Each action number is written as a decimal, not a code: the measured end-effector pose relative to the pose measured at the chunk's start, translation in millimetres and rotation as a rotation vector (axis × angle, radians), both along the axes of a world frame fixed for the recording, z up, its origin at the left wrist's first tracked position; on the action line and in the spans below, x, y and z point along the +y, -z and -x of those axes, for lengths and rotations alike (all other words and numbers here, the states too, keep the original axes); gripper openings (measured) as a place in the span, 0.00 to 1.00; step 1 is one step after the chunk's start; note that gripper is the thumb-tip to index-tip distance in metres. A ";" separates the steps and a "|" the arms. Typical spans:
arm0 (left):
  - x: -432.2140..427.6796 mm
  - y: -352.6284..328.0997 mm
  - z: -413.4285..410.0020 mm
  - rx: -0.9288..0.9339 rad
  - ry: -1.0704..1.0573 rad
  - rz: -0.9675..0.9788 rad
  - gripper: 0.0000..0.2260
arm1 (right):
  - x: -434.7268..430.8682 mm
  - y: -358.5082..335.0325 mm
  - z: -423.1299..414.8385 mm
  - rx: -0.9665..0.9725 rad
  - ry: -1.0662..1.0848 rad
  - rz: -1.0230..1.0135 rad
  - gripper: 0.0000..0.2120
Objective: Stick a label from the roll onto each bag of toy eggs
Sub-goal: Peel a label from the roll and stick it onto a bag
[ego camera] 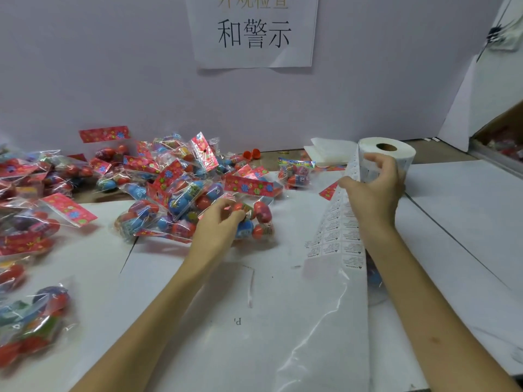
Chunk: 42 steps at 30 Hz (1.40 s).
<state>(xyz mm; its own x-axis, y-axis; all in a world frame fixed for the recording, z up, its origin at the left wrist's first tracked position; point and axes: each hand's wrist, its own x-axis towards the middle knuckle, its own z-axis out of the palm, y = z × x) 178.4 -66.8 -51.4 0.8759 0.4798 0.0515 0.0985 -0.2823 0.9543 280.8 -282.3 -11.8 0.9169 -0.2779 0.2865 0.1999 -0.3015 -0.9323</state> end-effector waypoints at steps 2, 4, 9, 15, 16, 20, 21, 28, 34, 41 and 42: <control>-2.8 2.2 1.6 -0.002 -0.021 -0.199 0.17 | -1.6 2.5 -5.4 0.061 -0.035 -0.066 0.35; -2.1 3.5 2.0 -0.031 -0.038 -0.359 0.28 | 1.0 2.6 -5.4 0.152 -0.097 -0.237 0.39; 9.3 0.0 3.9 -0.158 -0.093 -0.613 0.31 | 8.2 3.2 -3.7 0.430 -0.369 -0.419 0.23; -3.6 -14.4 11.1 -0.292 0.074 -0.359 0.14 | 16.9 7.0 3.4 0.351 -0.611 -0.410 0.07; -9.4 -17.5 12.2 -0.203 0.160 -0.192 0.20 | 17.3 6.7 3.4 0.327 -0.614 -0.445 0.07; -28.3 -18.6 14.4 0.165 0.390 0.328 0.34 | 17.1 4.9 4.0 0.289 -0.642 -0.525 0.09; -32.5 -16.4 14.8 0.167 0.410 0.425 0.35 | 17.6 4.4 4.8 0.281 -0.652 -0.512 0.10; -30.2 -15.0 12.5 0.129 0.416 0.707 0.35 | 26.5 6.1 14.5 0.161 -0.518 -0.225 0.21; -24.6 -10.3 12.1 0.096 0.369 0.670 0.29 | 26.7 3.3 24.2 -0.255 -0.350 0.215 0.16; -20.5 -5.9 9.6 0.001 0.390 0.632 0.29 | 32.4 8.6 30.1 -0.383 -0.579 0.449 0.11; -20.0 -4.9 9.4 -0.004 0.393 0.637 0.29 | 33.4 11.2 29.8 -0.371 -0.585 0.484 0.13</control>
<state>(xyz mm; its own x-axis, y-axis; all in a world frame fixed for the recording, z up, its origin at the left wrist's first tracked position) 169.1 -86.9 -46.5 0.9893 0.0695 -0.1286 0.1009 0.3118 0.9448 251.0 -248.8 -23.0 0.6976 0.4433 0.5629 0.7160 -0.4028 -0.5701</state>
